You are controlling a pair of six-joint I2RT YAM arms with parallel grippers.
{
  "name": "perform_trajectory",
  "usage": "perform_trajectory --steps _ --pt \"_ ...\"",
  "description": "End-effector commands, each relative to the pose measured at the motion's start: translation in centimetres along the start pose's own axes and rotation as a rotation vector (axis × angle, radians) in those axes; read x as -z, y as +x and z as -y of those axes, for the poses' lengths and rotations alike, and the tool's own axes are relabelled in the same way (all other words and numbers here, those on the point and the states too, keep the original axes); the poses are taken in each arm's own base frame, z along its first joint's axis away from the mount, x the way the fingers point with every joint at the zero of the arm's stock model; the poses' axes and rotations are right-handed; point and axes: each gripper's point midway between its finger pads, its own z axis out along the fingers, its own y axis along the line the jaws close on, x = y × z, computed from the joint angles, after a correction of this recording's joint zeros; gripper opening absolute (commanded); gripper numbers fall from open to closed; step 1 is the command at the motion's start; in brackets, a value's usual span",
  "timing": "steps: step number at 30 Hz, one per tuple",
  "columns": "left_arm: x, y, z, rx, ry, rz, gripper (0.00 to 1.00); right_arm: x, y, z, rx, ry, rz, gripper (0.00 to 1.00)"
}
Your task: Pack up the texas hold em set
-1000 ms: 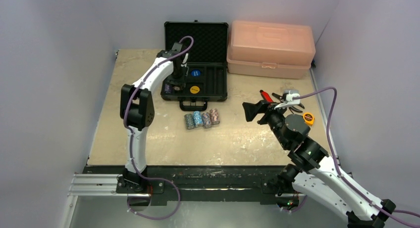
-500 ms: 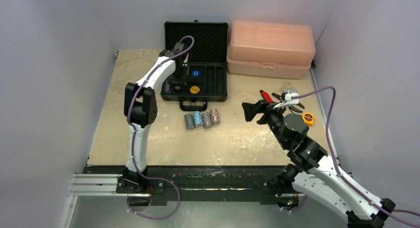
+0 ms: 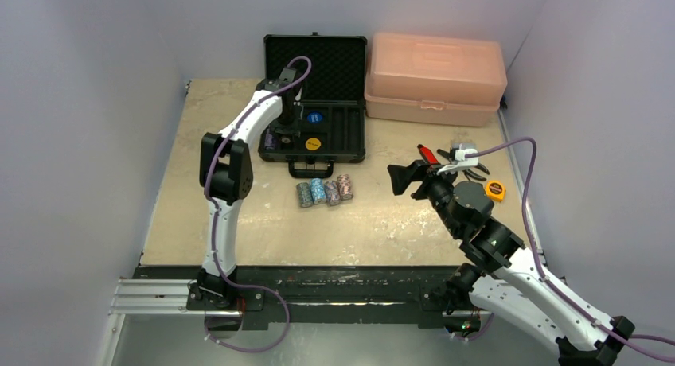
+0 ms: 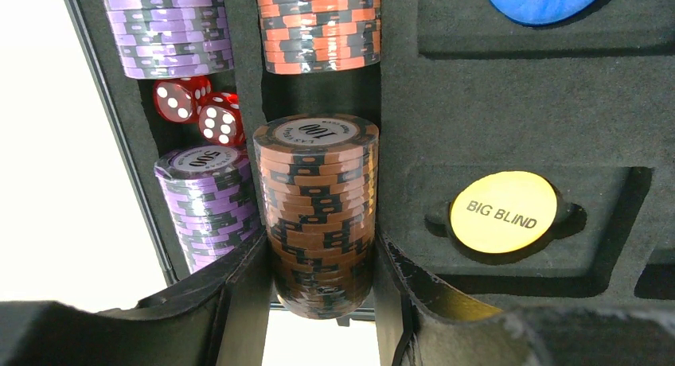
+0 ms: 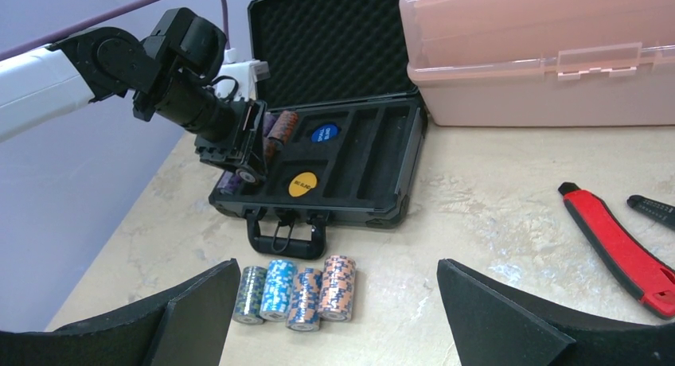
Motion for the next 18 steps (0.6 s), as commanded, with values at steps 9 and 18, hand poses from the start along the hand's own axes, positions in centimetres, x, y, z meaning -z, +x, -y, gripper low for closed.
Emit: perform_trajectory --steps 9,18 --pt "1.4 -2.5 -0.6 0.047 -0.004 0.094 0.37 0.0 -0.7 -0.3 -0.004 -0.009 0.016 0.99" --pt "2.7 -2.5 -1.1 0.035 -0.01 0.13 0.59 -0.1 -0.6 -0.4 -0.002 -0.011 0.011 0.99"
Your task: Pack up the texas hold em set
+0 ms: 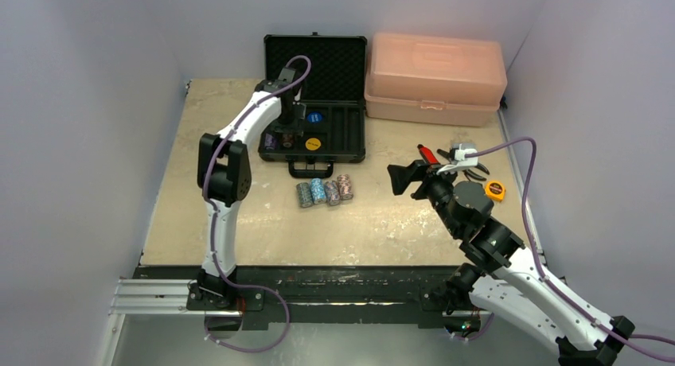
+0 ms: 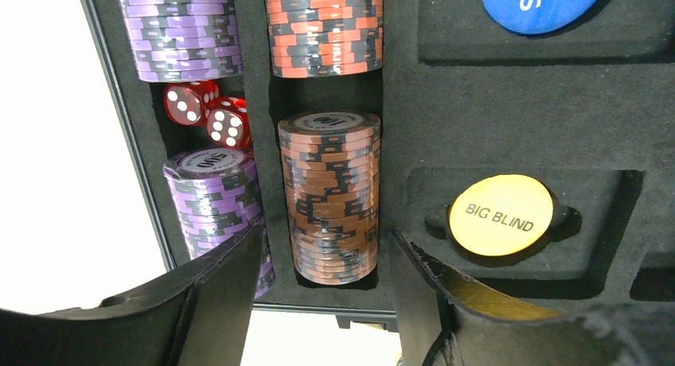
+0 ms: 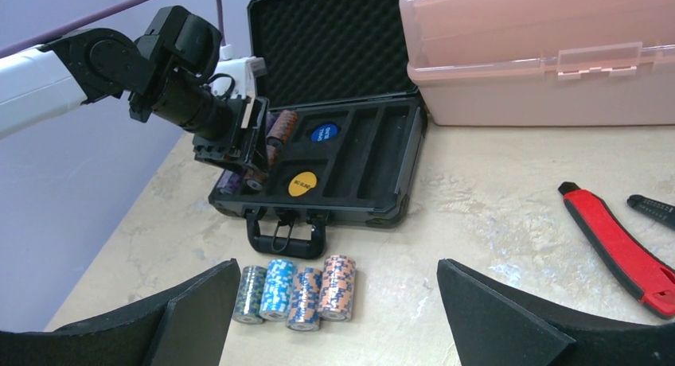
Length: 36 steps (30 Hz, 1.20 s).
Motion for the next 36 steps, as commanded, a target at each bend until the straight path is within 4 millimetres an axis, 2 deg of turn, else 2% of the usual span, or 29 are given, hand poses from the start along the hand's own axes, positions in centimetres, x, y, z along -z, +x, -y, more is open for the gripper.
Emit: perform_trajectory --steps 1,9,14,19,26,31,36 --pt "2.8 -2.3 -0.9 0.03 -0.004 0.107 0.6 -0.1 -0.5 -0.4 -0.002 -0.011 0.011 0.99" --pt "5.4 -1.2 -0.9 0.044 0.02 0.14 0.59 -0.2 -0.4 -0.4 0.001 -0.01 0.004 0.99" --pt "6.4 0.7 -0.5 0.059 0.042 0.15 0.47 -0.3 -0.4 -0.4 0.003 -0.009 0.003 0.99" --pt "5.9 2.3 -0.3 0.062 0.038 0.13 0.33 -0.4 -0.3 -0.6 0.006 -0.017 -0.004 0.99" --pt "4.5 2.7 0.0 0.061 0.037 0.117 0.16 -0.4 -0.5 -0.7 0.005 -0.015 -0.002 0.99" --pt "3.5 2.4 0.2 0.062 0.038 0.12 0.08 -0.5 -0.4 -0.7 0.007 -0.015 -0.008 0.99" --pt "2.3 2.3 0.4 0.06 0.032 0.109 0.07 -0.6 -0.2 -0.7 0.01 -0.014 -0.014 0.99"
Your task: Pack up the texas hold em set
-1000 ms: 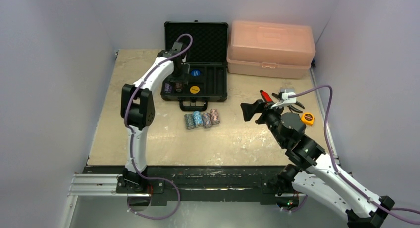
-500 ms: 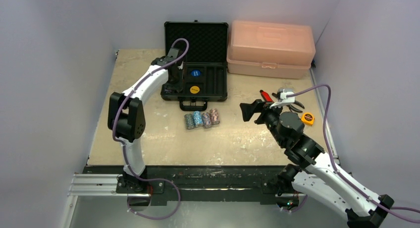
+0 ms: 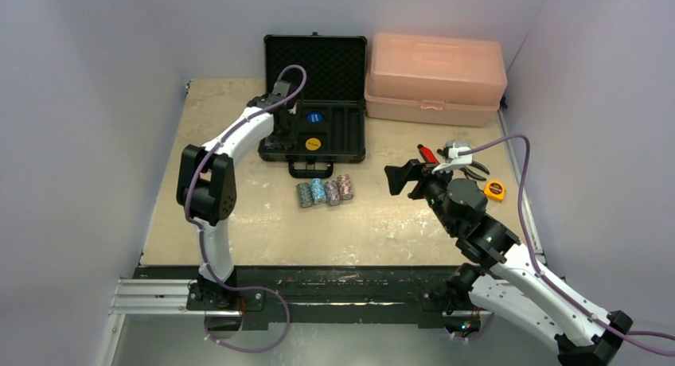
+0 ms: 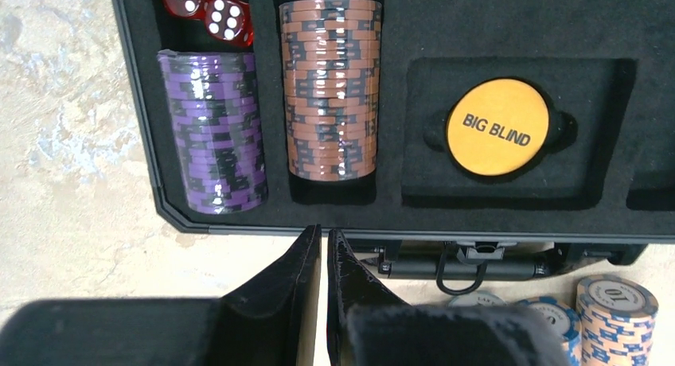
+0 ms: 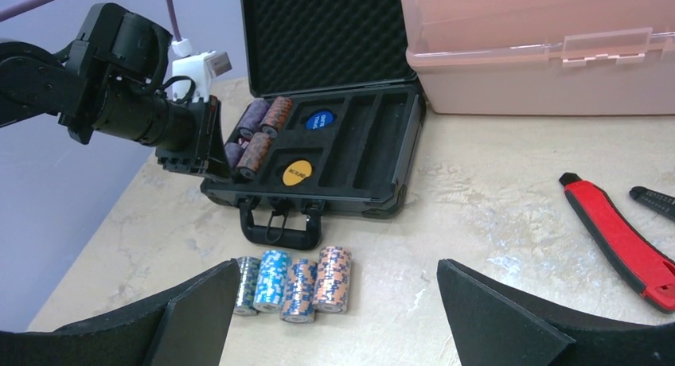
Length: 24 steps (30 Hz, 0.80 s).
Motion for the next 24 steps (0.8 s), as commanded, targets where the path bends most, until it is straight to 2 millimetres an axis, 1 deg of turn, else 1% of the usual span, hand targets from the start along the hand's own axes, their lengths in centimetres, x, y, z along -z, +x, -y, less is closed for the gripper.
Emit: perform_trajectory --steps 1,11,15,24 --pt "-1.3 -1.0 0.5 0.013 0.001 0.023 0.07 0.1 -1.3 -0.8 -0.005 -0.022 0.022 0.99" --pt "-3.4 -1.6 0.3 -0.004 -0.033 0.018 0.07 -0.1 -0.9 -0.7 0.0 -0.017 0.01 0.99" --pt "-3.8 -1.9 0.3 -0.002 -0.035 0.023 0.07 -0.2 -0.7 -0.5 0.002 -0.012 0.009 0.99" --pt "-4.6 -3.4 0.4 -0.002 -0.034 0.043 0.07 -0.6 -0.3 -0.5 0.011 -0.004 -0.003 0.99"
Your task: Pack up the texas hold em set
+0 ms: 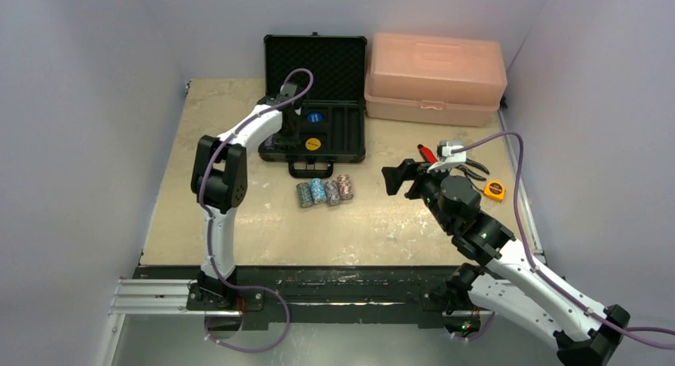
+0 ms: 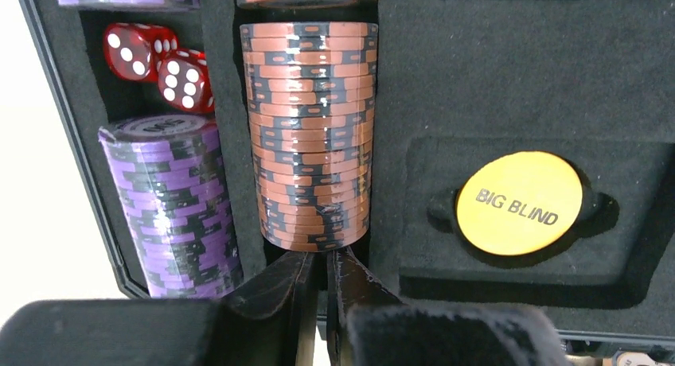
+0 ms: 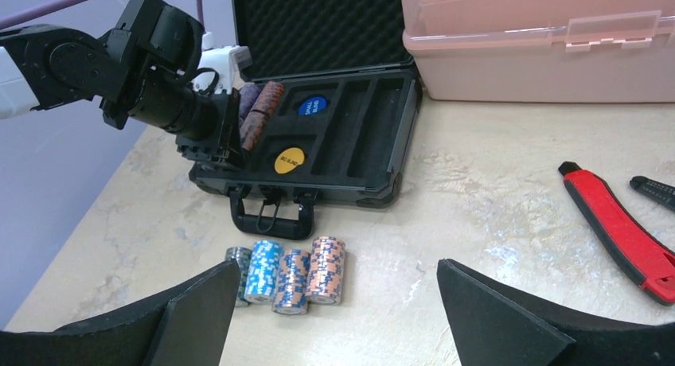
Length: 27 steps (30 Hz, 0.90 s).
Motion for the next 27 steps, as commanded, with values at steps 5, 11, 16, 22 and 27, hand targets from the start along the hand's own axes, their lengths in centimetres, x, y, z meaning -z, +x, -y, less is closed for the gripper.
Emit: perform_trajectory --steps 5,11,16,22,27 --pt "-0.1 -4.0 0.0 0.017 0.012 0.099 0.07 -0.1 -1.1 -0.6 0.0 -0.015 0.027 0.99" --pt "-0.4 -4.6 0.0 0.015 0.013 0.106 0.08 -0.5 -0.8 -0.5 0.007 -0.007 0.018 0.99" --pt "0.1 -4.3 -0.1 0.019 0.024 0.121 0.12 -0.6 -0.8 -0.5 0.01 -0.002 0.019 0.99" --pt "2.1 -4.7 -0.7 0.033 0.02 0.171 0.25 -0.7 -0.8 -0.5 0.011 -0.002 0.017 0.99" --pt "4.5 -5.2 -1.1 0.055 0.028 0.209 0.37 -0.7 -0.9 -0.5 0.013 0.0 0.019 0.99"
